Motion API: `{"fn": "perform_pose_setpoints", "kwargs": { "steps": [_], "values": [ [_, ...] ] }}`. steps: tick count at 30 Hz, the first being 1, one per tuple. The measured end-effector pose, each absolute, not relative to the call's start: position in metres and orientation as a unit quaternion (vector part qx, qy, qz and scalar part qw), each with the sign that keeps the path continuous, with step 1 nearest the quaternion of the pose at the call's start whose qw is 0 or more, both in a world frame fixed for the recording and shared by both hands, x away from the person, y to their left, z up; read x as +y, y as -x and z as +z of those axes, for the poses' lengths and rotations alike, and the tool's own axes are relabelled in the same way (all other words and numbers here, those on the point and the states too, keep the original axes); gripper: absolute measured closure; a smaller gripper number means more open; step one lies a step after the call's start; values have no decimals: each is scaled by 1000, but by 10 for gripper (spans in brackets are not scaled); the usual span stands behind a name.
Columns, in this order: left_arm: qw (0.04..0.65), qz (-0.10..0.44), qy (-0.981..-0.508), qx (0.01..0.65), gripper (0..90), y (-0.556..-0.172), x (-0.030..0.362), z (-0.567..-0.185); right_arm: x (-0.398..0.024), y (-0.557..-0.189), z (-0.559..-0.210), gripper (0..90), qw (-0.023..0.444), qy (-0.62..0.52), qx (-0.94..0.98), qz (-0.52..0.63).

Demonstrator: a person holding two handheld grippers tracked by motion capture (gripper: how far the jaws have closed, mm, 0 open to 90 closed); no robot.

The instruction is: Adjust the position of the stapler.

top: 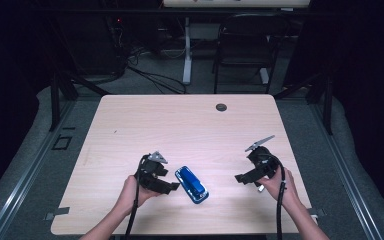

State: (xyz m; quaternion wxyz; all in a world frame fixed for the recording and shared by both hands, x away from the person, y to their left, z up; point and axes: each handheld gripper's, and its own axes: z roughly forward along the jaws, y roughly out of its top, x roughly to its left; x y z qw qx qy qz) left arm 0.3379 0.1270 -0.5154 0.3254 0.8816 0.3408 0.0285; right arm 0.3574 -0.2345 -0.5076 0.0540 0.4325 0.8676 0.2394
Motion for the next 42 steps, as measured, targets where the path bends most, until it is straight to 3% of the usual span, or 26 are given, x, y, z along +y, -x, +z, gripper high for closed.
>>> {"fn": "perform_pose_setpoints", "kwargs": {
  "steps": [4, 8, 14, 22, 26, 33, 34, 35, 36, 37, 40, 42],
  "values": [
    [326, 53, -874, 357, 162, -347, 142, -513, -214, -355, -507, 44, 53, -415, 877, 238],
    [323, 61, -866, 376, 131, -358, 155, -516, -203, -356, -508, 7, 42, -413, 878, 237],
    [316, 74, -855, 405, 2, -368, 170, -523, -186, -351, -507, 0, 18, -400, 878, 262],
    [314, 83, -847, 421, 0, -374, 176, -529, -154, -343, -505, 18, 15, -369, 889, 271],
    [307, 85, -854, 411, 0, -375, 175, -529, -132, -340, -507, 145, 8, -352, 895, 276],
    [297, 92, -864, 396, 0, -374, 171, -529, -99, -331, -514, 236, 13, -321, 909, 264],
    [295, 92, -867, 390, 0, -374, 170, -529, -89, -328, -516, 314, 24, -312, 915, 256],
    [295, 92, -867, 390, 0, -374, 170, -529, -89, -328, -516, 314, 24, -312, 915, 256],
    [298, 91, -868, 387, 1, -373, 169, -529, -84, -327, -519, 404, 37, -309, 917, 251],
    [298, 91, -868, 387, 1, -373, 169, -529, -84, -327, -519, 404, 37, -309, 917, 251],
    [307, 81, -868, 382, 2, -374, 170, -531, -85, -329, -523, 529, 51, -303, 922, 234],
    [305, 77, -870, 380, 1, -375, 170, -532, -87, -331, -524, 531, 43, -307, 920, 240]
  ]
}}
